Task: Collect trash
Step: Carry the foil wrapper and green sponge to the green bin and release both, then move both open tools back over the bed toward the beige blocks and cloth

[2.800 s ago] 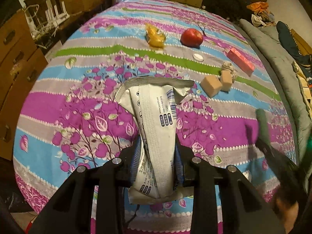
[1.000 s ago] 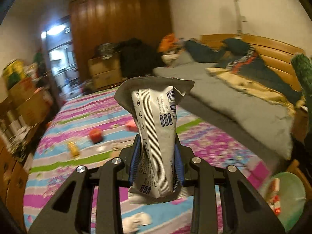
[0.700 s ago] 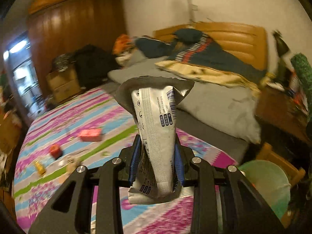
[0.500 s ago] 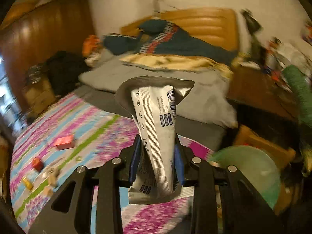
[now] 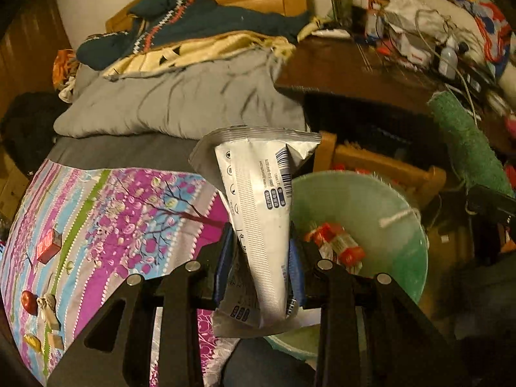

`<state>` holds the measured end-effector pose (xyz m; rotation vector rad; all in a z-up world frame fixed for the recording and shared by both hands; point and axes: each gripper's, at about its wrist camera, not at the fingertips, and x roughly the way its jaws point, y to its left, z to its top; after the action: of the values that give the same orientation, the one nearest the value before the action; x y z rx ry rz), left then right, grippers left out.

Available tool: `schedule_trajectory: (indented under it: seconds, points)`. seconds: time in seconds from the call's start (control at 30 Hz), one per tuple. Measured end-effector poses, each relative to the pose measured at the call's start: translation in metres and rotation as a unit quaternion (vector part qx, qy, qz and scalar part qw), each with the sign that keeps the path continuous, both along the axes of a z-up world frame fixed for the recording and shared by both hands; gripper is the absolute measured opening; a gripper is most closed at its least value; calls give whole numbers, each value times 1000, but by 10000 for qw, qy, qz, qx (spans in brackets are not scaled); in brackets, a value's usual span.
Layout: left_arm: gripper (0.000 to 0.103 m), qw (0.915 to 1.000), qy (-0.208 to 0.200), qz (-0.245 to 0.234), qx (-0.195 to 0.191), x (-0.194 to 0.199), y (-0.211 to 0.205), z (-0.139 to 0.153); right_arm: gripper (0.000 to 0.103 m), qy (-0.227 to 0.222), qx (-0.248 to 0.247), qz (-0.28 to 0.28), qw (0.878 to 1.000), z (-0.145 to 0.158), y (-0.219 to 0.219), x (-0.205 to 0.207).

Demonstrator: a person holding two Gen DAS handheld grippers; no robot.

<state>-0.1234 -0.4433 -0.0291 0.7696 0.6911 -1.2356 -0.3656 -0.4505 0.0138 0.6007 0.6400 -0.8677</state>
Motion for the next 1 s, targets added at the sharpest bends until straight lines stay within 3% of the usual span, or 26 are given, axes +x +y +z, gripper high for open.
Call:
schedule_trajectory:
  seconds: [0.33,0.53,0.57,0.63,0.67,1.0]
  points:
    - [30,9990,337,-135,256,1,-5,-8,12,-190,510,-9,9985,-18,0,1]
    - [31,9974,568,-258,371,2,-8,-17,12,-312,520,30,9982,-14,-5,6]
    - [34,9967,634,-339,374,1,-9,-18,17,-287,551,144,9980,-15,-6,11]
    - [61,9966,600,-386,400,0,-9,-19,54,-129,499,211,9984,-18,-5,17]
    - [73,9973,557,-357,312,0,-8,-18,61,-90,410,192,9989,-18,-4,19]
    - [74,9975,628,-42,320,15,-2,-20,63,-187,381,24,9991,-19,-7,12]
